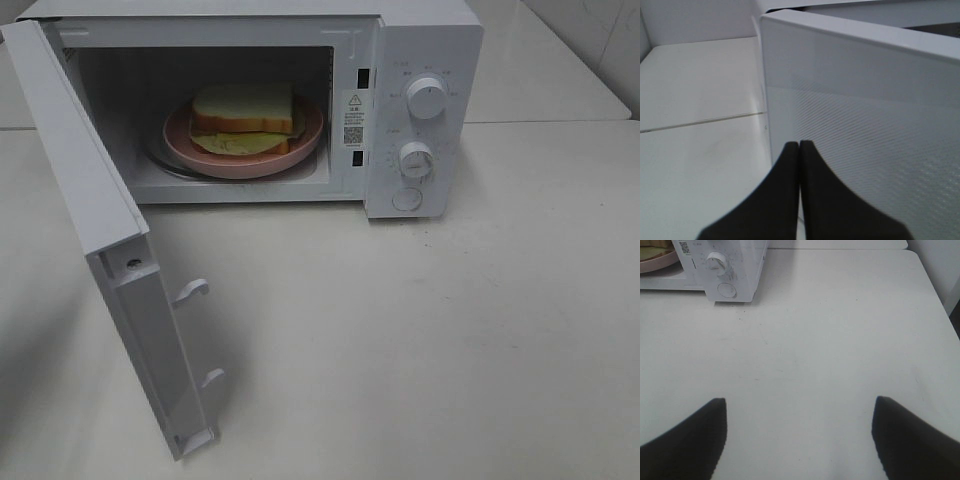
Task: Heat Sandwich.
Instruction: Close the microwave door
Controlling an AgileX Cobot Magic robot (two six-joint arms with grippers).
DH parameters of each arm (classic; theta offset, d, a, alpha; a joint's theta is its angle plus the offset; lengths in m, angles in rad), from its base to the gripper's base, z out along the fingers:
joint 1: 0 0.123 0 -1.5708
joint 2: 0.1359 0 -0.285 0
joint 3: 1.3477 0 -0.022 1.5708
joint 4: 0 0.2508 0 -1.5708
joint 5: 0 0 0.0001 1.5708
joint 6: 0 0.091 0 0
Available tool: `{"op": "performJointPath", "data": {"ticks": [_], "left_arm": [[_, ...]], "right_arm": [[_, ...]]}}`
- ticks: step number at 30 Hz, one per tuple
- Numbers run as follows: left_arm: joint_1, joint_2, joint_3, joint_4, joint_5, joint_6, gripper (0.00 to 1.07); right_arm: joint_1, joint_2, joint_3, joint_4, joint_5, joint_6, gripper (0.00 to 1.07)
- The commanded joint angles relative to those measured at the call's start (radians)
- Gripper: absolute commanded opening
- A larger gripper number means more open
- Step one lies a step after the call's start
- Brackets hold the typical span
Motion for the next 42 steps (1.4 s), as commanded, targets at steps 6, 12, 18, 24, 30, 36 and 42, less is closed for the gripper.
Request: {"op": "performJointPath", "data": {"ticks": [6,12,18,24,30,36,42], "left_arm": [[-0.017,0.072,-0.01,0.046,-0.099,-0.022,0.0],[-0.11,0.111,-0.021,-0.036,-0.097,0.05,0.0],[-0.237,0.16,-0.021,-0.224,-0.107,0.111,0.0],[-0.322,0.227,-0.021,-0.303,-0.144,0.132,0.0],[-0.376,0.275,-0.054,-0.34,-0.163,0.139,0.0],[-0.442,0.314,-0.111,-0.394,-0.158,0.156,0.0],[-0.527,0.37,-0.171,-0.479,-0.159,0.161,0.0]], "right_arm": [[-0.007,-0.026,0.001,-0.001,-0.01,-0.005,0.76],[-0.007,-0.026,0.001,-0.001,-0.01,-0.005,0.76],[-0.007,-0.026,0.001,-0.001,-0.01,-0.005,0.76],[-0.007,-0.026,0.001,-0.001,-0.01,-0.005,0.76],[-0.007,-0.026,0.001,-0.001,-0.01,-0.004,0.76],[-0.007,-0.026,0.001,-0.001,-0.01,-0.004,0.76],[-0.007,-0.026,0.001,-0.001,-0.01,-0.004,0.76]]}}
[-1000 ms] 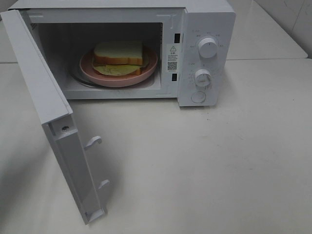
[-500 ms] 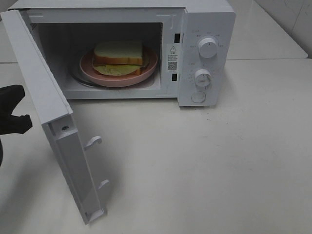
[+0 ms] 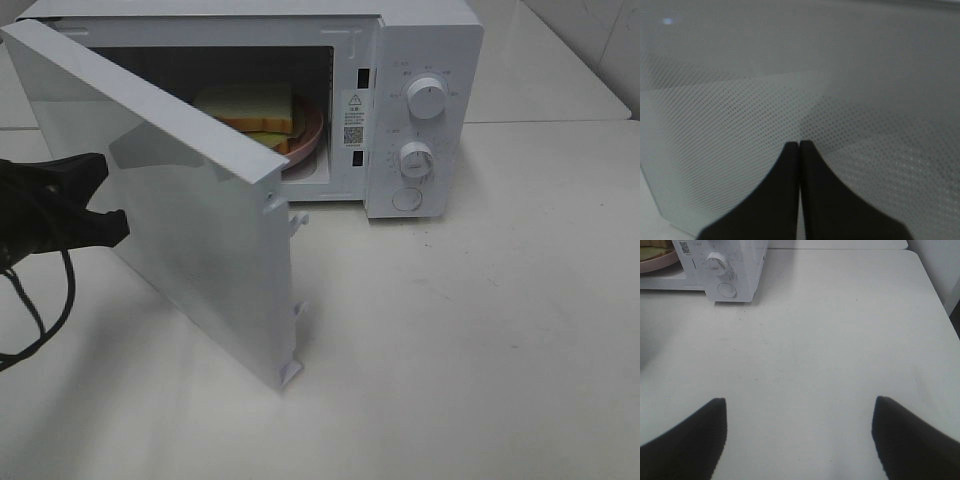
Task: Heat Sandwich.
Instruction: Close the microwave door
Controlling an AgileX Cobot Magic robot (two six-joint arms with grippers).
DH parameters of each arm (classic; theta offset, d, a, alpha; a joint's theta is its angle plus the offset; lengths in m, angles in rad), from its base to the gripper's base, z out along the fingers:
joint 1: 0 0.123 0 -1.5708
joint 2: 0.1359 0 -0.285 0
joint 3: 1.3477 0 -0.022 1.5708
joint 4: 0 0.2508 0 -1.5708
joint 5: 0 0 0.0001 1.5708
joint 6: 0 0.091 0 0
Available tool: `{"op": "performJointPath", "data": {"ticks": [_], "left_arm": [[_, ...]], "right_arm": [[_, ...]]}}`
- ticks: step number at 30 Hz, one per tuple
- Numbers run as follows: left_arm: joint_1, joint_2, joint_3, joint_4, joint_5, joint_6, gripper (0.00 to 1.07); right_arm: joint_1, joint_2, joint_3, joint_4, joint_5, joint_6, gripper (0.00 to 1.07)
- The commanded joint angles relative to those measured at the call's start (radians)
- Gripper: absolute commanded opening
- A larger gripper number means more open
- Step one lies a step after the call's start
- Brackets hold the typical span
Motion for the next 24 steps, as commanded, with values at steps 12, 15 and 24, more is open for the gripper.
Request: {"op": "performJointPath", "data": {"ticks": [12,15,24], "left_arm": [[-0.155,0.113,-0.203,-0.16,0.02,0.029,0.0],[-0.179,0.139,-0.267,-0.17,0.038,0.05,0.0],[-0.212,0.198,-0.391,-0.21,0.1,0.058,0.0]], "right_arm": [[-0.007,-0.026,0.001,-0.001,-0.01,-0.004,0.76],[-0.007,-0.026,0.001,-0.001,-0.01,-0.004,0.76],[-0.007,-0.026,0.001,-0.001,-0.01,-0.006,0.76]]}}
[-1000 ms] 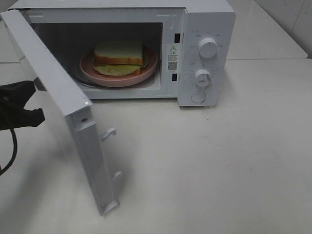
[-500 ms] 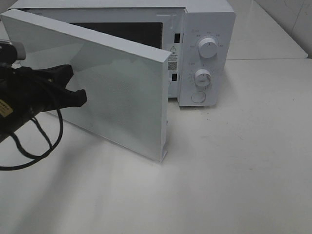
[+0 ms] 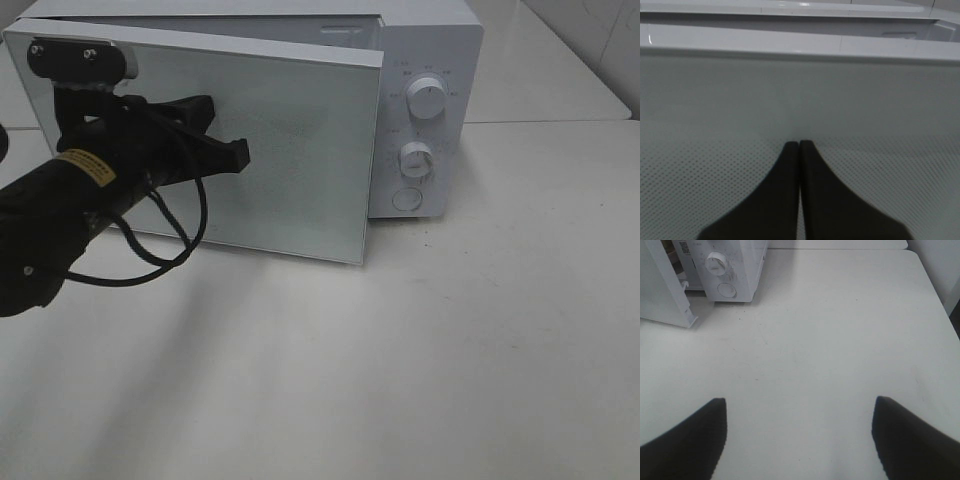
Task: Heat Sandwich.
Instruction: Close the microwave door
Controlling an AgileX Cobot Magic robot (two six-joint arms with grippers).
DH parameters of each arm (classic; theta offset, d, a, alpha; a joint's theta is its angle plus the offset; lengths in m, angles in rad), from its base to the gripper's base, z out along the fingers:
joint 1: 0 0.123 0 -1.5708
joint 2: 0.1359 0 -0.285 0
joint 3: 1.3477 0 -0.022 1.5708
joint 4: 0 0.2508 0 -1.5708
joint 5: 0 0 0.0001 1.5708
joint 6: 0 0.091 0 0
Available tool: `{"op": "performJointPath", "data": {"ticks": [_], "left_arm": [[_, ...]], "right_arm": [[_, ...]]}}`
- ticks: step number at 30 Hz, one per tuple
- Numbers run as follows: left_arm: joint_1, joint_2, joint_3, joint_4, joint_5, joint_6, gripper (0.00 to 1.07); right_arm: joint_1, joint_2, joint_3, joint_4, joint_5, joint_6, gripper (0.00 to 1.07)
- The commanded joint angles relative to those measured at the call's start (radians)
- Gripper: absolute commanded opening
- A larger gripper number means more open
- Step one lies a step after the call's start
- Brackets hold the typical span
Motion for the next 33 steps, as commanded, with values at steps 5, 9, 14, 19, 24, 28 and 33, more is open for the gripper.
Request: {"op": "performJointPath", "data": {"ticks": [5,9,14,19,24,28,33], "left_arm": [[-0.038,0.056,-0.134,-0.039,0.067,0.04,0.0],[-0.052,0.077,-0.173,-0.071,0.077,0.057,0.0],[-0.063,0.109,-0.229,-0.108,0.095,0.061,0.0],[-0.063,0.132,-0.285,-0.112,0.12,0.071,0.0],[-0.063,0.153,-0.333,-0.118,0.135,0.079,0.0],[-0.063,0.17,-0.371,-0.14,0.161,0.105,0.0],[-0.063,0.194,-0.412,-0.157,0.176,0.123,0.0]], "right_arm": [[-0.007,-0.026,0.001,-0.001,-0.01,-0.006,0.76],[-0.007,-0.026,0.001,-0.001,-0.01,-0.006,0.76],[-0.007,-0.026,0.001,-0.001,-0.01,-0.006,0.76],[-0.007,-0.026,0.001,-0.001,-0.01,-0.006,0.76],[-0.007,-0.026,0.001,-0.001,-0.01,-0.006,0.76],[-0.007,-0.026,0.001,-0.001,-0.01,-0.005,0.76],[-0.007,-0.026,0.001,-0.001,-0.01,-0.005,0.76]]}}
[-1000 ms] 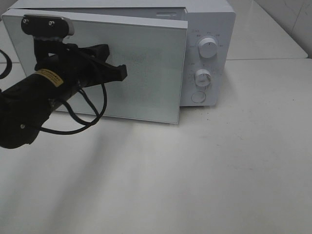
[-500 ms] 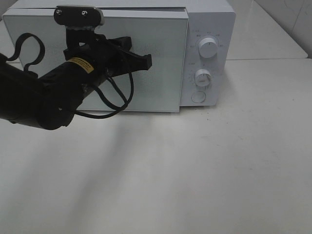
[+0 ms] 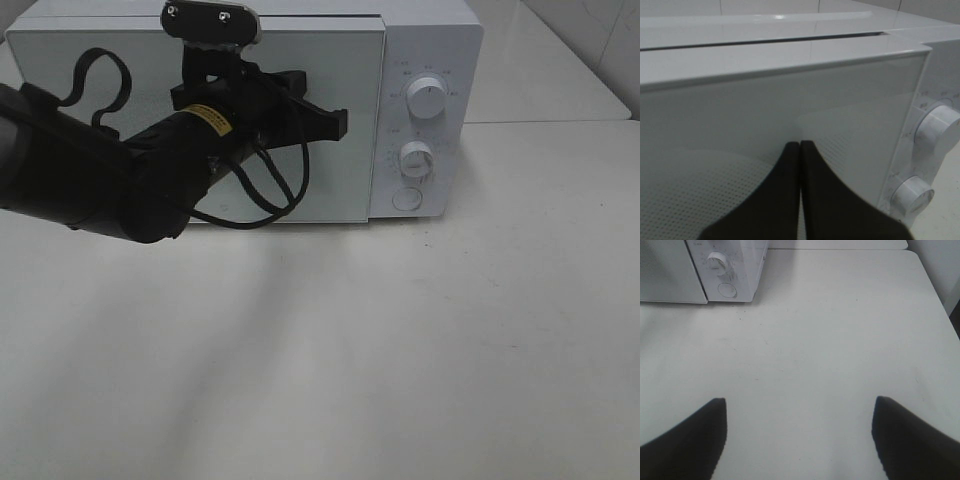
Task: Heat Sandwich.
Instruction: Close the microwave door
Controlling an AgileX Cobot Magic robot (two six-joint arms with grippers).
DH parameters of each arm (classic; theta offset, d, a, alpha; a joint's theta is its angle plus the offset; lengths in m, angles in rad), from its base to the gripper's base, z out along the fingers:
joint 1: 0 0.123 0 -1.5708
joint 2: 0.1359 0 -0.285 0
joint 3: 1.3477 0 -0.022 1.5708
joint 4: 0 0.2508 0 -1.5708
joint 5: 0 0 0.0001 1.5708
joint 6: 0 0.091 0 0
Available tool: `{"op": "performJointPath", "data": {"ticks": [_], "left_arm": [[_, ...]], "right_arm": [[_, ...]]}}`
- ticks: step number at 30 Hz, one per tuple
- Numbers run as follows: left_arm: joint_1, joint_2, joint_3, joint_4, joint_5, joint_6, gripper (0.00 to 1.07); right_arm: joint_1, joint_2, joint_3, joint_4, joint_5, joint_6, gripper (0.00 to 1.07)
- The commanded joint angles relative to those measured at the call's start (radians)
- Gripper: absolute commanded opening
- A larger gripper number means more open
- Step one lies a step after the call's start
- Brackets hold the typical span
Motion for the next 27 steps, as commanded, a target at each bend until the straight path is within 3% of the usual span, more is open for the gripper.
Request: {"op": "performJointPath", "data": {"ticks": [1,20,27], "left_arm": [[0.021,0.026,-0.06,-0.096,-0.028,0.01,0.0],[0.021,0.044,-0.083,-0.113,-0.019,0.017,0.0],[-0.013,0.004,-0.034,-0.112,-0.011,0.024,0.0]], "right_arm": [[-0.007,-0.026,0.001,-0.001,-0.01,-0.005,0.76],[-0.007,-0.026,0.001,-0.001,-0.01,-0.005,0.76],[-0.007,-0.026,0.001,-0.001,-0.01,-0.005,0.76]]}}
